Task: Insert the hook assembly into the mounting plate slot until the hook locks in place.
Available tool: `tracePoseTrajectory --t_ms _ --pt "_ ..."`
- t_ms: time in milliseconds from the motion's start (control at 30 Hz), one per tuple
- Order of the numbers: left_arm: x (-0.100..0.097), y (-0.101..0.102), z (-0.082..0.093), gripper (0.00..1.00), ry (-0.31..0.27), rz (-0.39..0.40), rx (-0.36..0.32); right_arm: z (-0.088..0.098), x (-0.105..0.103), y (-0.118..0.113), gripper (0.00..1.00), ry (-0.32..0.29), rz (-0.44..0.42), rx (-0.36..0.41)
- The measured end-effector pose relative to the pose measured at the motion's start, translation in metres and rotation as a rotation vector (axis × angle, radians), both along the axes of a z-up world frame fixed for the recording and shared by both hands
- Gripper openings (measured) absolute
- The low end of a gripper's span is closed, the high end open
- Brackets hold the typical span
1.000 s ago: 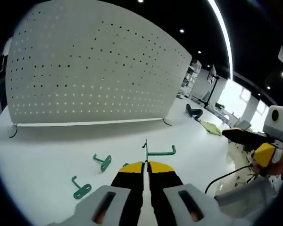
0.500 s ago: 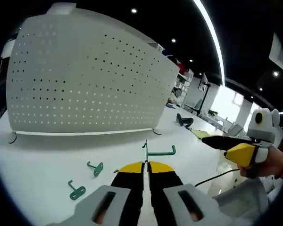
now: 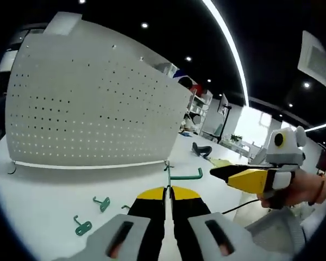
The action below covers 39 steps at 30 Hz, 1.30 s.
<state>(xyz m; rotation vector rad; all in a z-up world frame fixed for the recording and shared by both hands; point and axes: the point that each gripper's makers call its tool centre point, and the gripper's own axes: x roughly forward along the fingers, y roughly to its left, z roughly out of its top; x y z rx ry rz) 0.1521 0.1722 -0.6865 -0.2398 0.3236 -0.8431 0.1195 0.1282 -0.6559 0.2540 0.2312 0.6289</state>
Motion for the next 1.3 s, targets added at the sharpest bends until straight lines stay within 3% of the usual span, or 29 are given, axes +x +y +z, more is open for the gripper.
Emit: tracePoseTrajectory --t_ms 600,1133,1300 --pt "-0.021 -0.008 0.014 0.03 -0.076 -0.038 -0.011 0.003 -0.004 0.014 0.10 0.030 0.047 0.045" --pt "-0.031 -0.012 0.023 0.03 -0.143 -0.065 -0.015 0.005 -0.004 0.017 0.04 0.076 0.029 0.142" --pt "-0.033 -0.014 0.022 0.03 -0.135 -0.070 -0.023 0.005 -0.005 0.018 0.02 0.109 0.017 0.184"
